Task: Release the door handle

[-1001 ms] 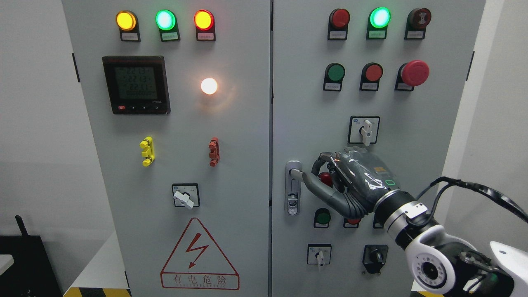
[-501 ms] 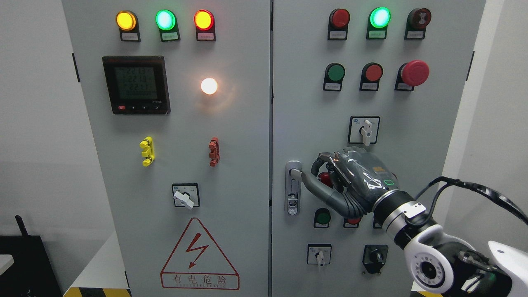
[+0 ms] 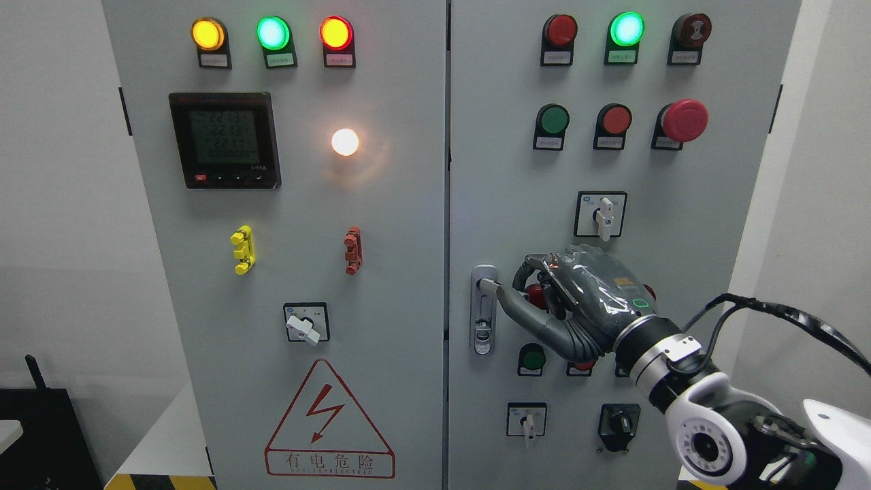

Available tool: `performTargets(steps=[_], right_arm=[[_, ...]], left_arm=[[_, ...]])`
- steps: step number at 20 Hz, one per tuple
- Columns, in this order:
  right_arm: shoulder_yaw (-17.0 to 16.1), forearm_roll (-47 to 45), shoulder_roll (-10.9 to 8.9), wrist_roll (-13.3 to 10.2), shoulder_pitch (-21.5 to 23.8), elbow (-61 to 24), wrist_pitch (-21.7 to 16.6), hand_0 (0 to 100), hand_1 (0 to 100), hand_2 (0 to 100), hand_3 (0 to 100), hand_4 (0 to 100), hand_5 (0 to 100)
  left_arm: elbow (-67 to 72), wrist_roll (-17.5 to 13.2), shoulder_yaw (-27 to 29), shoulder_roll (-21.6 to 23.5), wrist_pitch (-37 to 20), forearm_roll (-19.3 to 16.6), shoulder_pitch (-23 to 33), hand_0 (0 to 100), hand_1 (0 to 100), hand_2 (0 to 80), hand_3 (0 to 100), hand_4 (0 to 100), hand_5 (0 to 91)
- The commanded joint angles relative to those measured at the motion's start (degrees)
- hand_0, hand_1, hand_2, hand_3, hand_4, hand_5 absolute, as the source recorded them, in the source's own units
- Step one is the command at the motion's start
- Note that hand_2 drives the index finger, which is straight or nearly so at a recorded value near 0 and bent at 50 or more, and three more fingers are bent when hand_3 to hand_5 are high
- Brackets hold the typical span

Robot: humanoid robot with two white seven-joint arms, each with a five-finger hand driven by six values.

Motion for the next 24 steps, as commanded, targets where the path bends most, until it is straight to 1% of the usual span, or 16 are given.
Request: performTargets(steps=[1, 24], right_arm=[[-0.02, -0.15, 0.08, -0.06, 0.05, 0.08, -0.02, 42, 0, 47, 100, 100, 100], [-0.54, -0.15, 0.08, -0.15, 1.19, -0.01, -0.02, 43, 0, 49, 100, 100, 100]], left_arm=[[-1.76, 0.05, 0.0, 0.0, -0.03, 0.01, 1.76, 12, 39, 0.0, 0, 0, 0.0], [-1.76, 0.05, 0.0, 0.0, -0.03, 0.01, 1.76, 12, 39, 0.0, 0, 0, 0.0]])
